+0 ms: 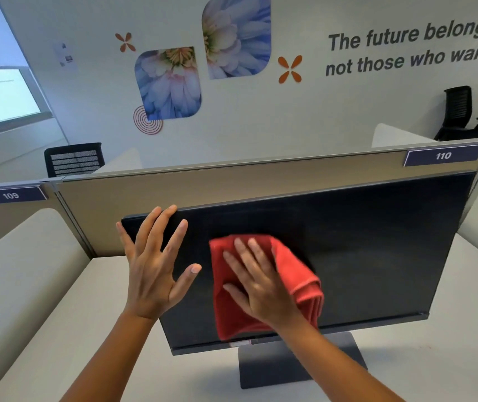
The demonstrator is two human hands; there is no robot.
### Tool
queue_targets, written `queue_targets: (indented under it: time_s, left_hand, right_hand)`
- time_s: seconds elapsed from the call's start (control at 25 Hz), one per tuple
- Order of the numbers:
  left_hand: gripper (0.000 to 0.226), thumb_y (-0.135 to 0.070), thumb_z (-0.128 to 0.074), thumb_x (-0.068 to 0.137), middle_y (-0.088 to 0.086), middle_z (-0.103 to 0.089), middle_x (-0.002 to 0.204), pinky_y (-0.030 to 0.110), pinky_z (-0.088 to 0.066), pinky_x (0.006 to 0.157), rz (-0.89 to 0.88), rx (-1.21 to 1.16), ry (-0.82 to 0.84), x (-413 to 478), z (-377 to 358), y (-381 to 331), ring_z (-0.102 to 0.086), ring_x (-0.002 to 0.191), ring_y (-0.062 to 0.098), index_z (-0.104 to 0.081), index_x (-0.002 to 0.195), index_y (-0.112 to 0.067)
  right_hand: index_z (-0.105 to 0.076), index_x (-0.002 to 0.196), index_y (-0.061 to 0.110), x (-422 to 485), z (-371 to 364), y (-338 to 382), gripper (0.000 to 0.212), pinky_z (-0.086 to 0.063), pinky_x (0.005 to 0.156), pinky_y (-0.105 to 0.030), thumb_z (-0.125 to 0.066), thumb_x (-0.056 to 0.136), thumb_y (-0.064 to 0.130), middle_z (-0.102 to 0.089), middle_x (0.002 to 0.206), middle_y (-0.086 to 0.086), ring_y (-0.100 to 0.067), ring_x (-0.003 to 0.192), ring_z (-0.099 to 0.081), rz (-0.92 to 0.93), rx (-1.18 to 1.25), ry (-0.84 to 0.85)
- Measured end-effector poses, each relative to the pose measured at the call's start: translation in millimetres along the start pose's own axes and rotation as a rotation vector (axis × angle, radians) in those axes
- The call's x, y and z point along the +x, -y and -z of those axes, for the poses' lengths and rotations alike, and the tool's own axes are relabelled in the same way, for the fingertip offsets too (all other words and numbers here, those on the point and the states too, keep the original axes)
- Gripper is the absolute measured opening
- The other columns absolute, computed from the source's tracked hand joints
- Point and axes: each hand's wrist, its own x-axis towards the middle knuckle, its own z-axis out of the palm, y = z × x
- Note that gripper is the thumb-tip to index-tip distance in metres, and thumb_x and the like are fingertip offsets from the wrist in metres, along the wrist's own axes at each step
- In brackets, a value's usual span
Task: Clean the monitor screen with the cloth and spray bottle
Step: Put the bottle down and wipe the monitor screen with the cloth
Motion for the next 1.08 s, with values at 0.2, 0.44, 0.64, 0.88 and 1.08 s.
queue_targets:
  time_s: [0.2, 0.44, 0.64, 0.88, 1.08]
  left_hand:
    - [0.059, -0.058, -0.026, 0.092, 0.02, -0.039, 0.14, 0.07, -0.002, 0.106, 0.018, -0.007, 0.005, -1.4, -0.2, -1.8, -0.029, 0.135, 0.036, -0.03, 0.138, -0.02]
    - [0.059, -0.057, -0.027, 0.092, 0.019, -0.039, 0.141, 0.07, -0.002, 0.107, 0.027, -0.005, 0.022, -2.5, 1.6, -1.6, -0.029, 0.134, 0.037, -0.033, 0.136, -0.018]
    - [0.059, -0.059, -0.026, 0.092, 0.018, -0.038, 0.141, 0.07, -0.002, 0.107, 0.035, -0.013, 0.035, -2.7, 4.1, -4.5, -0.028, 0.135, 0.036, -0.033, 0.136, -0.02]
    - [0.061, -0.058, -0.025, 0.092, 0.021, -0.04, 0.14, 0.072, -0.004, 0.105, 0.028, -0.014, 0.041, 2.2, 5.4, -6.2, -0.029, 0.135, 0.036, -0.032, 0.137, -0.018]
    - [0.061, -0.057, -0.025, 0.092, 0.02, -0.041, 0.138, 0.075, -0.008, 0.101, 0.043, 0.005, 0.006, -1.2, -0.4, -4.1, -0.031, 0.132, 0.038, -0.036, 0.133, -0.014]
  right_hand:
    - [-0.035, 0.143, 0.026, 19.2, 11.4, -5.1, 0.062, -0.002, 0.117, -0.051, -0.047, 0.09, 0.056, -0.031, 0.152, -0.003, -0.021, 0.146, -0.014, -0.107, -0.145, -0.04]
    - [-0.039, 0.142, 0.027, -97.1, -11.7, 10.5, 0.065, 0.004, 0.118, -0.05, -0.049, 0.086, 0.059, -0.03, 0.151, 0.001, -0.021, 0.147, -0.008, 0.117, -0.197, 0.331]
    - [-0.031, 0.145, 0.028, -111.9, -12.0, 0.3, 0.06, 0.009, 0.119, -0.042, -0.037, 0.092, 0.056, -0.02, 0.156, 0.002, -0.02, 0.147, 0.003, 0.209, -0.178, 0.383]
    - [-0.038, 0.142, 0.029, 25.6, 24.5, -21.5, 0.06, -0.001, 0.117, -0.051, -0.049, 0.09, 0.057, -0.029, 0.152, -0.001, -0.018, 0.146, -0.014, -0.136, -0.113, -0.037]
    - [-0.031, 0.144, 0.03, 5.3, 11.0, -4.3, 0.069, -0.003, 0.116, -0.055, -0.048, 0.086, 0.062, -0.027, 0.154, -0.002, -0.021, 0.147, -0.011, -0.168, -0.112, 0.045]
